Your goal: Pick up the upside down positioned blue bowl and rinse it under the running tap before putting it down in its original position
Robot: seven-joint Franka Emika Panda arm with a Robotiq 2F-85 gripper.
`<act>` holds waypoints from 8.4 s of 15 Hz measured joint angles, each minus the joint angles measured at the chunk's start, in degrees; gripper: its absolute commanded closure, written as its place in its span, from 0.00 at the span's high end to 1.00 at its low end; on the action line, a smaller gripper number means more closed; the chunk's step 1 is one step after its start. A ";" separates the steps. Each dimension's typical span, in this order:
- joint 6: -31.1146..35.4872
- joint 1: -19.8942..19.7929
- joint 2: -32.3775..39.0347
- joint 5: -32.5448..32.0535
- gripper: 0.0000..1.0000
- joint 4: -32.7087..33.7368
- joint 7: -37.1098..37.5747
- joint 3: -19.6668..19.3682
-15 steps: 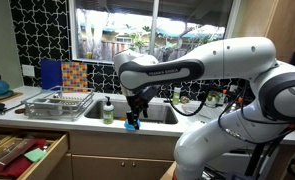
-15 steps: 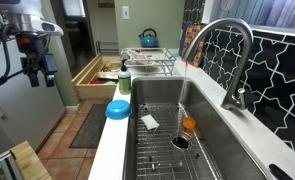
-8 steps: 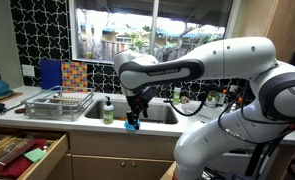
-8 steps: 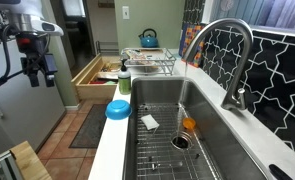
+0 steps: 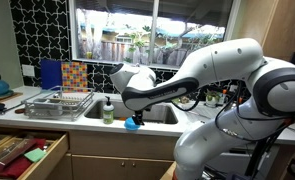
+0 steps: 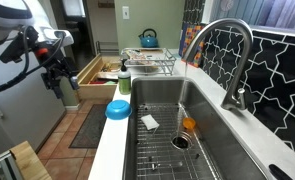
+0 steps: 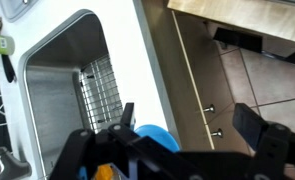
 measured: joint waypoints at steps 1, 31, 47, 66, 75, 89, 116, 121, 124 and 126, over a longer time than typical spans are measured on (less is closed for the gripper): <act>2.15 -0.23 0.82 -3.65 1.00 -1.68 0.78 0.01; 27.46 -0.34 27.99 -44.52 1.00 -3.23 38.15 -3.35; 28.81 0.64 27.35 -45.26 0.34 -2.39 39.61 -5.77; 14.48 3.27 21.71 -46.87 0.29 -2.82 40.06 -2.27; 12.09 -2.75 29.71 -60.32 0.54 3.45 40.23 -9.61; 11.76 -3.12 33.25 -63.78 0.29 6.57 42.36 -10.53; 43.98 -12.39 45.94 -80.82 0.29 22.05 34.86 -19.33; 44.73 -13.12 46.42 -80.81 0.29 22.38 34.83 -19.69; 45.67 -13.46 46.42 -80.82 0.29 22.66 34.83 -19.81; 45.79 -13.59 46.42 -80.82 0.29 22.72 34.90 -19.83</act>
